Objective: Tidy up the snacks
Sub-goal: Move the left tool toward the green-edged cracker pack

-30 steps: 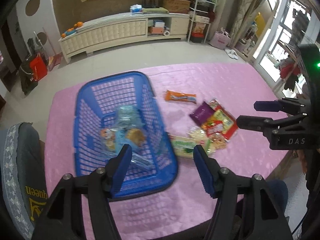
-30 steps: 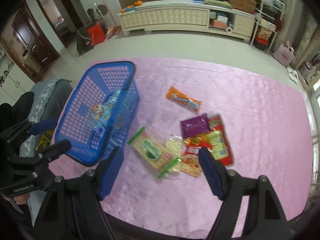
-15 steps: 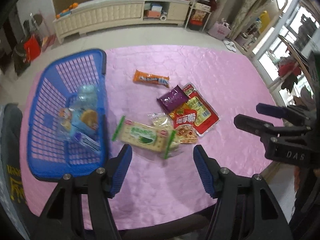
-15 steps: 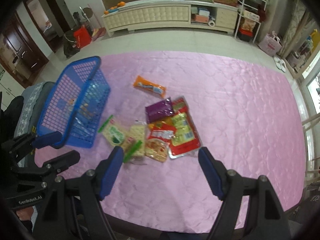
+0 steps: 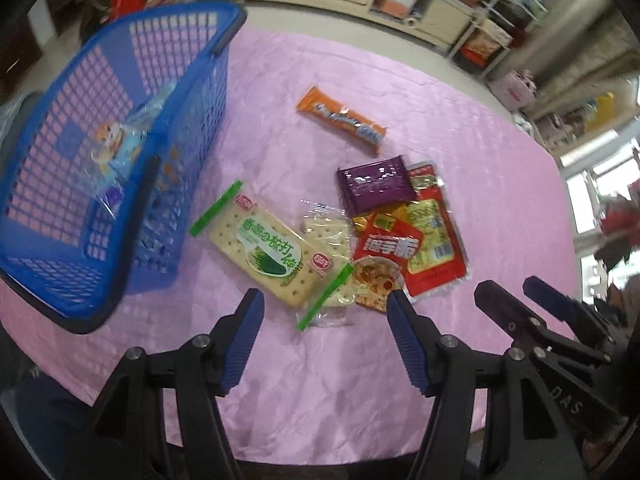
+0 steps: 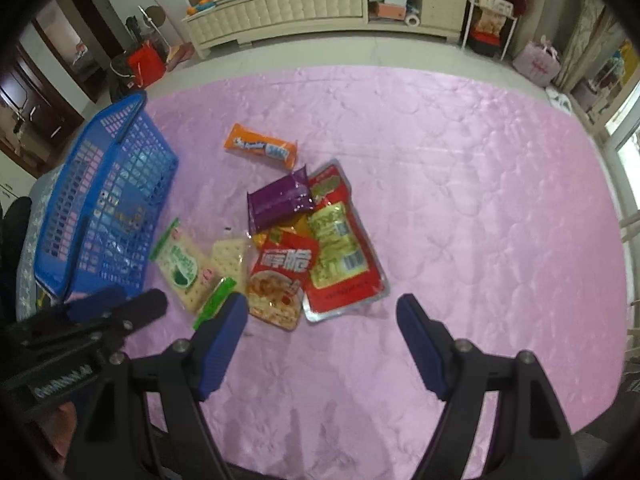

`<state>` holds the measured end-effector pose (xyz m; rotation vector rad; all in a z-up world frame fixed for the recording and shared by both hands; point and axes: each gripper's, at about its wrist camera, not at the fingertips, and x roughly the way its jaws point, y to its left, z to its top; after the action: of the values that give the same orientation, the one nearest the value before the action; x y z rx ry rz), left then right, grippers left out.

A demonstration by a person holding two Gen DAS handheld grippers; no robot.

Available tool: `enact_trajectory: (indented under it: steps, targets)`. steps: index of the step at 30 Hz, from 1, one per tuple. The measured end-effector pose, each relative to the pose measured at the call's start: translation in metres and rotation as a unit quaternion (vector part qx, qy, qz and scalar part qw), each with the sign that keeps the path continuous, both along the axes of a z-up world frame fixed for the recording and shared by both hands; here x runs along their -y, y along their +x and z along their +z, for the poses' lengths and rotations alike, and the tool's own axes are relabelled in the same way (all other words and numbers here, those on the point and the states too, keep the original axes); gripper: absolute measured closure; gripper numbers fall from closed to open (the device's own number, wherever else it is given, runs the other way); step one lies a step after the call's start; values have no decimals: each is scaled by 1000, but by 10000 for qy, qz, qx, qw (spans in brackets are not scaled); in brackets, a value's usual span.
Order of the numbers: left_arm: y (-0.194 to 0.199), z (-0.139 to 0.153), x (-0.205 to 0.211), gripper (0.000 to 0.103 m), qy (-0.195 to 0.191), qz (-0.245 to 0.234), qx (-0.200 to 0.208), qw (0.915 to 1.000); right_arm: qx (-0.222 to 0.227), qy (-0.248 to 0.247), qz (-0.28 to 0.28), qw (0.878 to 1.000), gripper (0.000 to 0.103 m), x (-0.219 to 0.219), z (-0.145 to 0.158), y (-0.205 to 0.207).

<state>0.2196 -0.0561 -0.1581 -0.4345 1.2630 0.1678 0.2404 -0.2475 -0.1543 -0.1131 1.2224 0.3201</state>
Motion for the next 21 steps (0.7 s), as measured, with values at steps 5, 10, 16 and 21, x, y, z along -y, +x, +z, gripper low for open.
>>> enact_trajectory:
  steps: [5, 10, 16, 21]
  targets:
    - [14, -18, -2, 34, 13, 356, -12, 9994, -96, -55, 6, 9999, 23, -3, -18, 18]
    - [26, -43, -11, 31, -3, 640, -210, 9977, -206, -34, 91, 9997, 23, -9, -34, 36]
    - [34, -68, -28, 31, 19, 1033, -405, 9938, -262, -128, 322, 9991, 23, -27, -53, 50]
    - [38, -78, -37, 26, 228, 1122, -454, 9924, -359, -32, 359, 9987, 23, -33, -63, 54]
